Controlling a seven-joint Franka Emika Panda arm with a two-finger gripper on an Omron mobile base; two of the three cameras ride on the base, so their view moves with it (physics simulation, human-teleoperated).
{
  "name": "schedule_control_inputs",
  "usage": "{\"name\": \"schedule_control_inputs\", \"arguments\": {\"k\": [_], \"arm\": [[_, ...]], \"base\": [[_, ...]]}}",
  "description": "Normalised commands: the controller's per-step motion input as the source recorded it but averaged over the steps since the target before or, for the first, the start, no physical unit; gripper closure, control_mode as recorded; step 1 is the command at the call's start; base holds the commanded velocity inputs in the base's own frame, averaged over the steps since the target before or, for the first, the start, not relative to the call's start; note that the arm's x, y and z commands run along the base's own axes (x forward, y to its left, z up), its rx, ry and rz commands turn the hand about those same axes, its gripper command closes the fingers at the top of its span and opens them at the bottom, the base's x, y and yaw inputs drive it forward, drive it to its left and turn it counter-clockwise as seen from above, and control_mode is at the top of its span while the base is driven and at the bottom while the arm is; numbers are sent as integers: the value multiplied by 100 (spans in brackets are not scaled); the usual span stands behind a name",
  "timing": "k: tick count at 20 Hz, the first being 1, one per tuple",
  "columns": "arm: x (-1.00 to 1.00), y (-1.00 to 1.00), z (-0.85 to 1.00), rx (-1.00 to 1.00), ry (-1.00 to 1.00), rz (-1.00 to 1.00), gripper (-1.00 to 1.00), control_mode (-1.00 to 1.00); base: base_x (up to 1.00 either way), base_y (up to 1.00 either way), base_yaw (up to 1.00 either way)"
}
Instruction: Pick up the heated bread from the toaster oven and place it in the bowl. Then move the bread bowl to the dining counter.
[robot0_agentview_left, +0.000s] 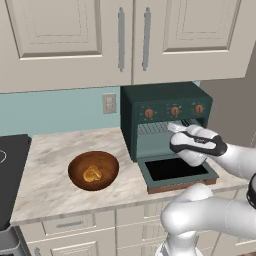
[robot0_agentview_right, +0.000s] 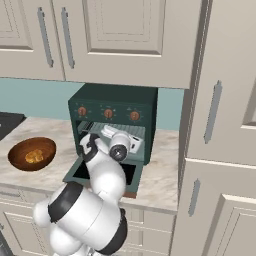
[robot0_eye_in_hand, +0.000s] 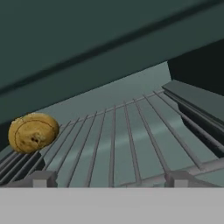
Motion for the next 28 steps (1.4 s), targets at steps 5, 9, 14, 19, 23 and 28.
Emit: {"name": "schedule_control_inputs", "arguments": {"k": [5, 9, 14, 19, 23, 28], "arm": [[-24, 0, 0, 0, 0, 0, -100, -100], [-15, 0, 0, 0, -1, 0, -100, -100], [0, 0, 0, 1, 0, 0, -100, -100], [13, 0, -2, 7, 0, -1, -100, -100], [21, 0, -6, 7, 0, 0, -100, -100], [9, -7, -13, 3, 0, 0, -100, -100]], "base": [[0, 0, 0], [0, 0, 0], [0, 0, 0], [0, 0, 0], [0, 0, 0], [0, 0, 0]]}}
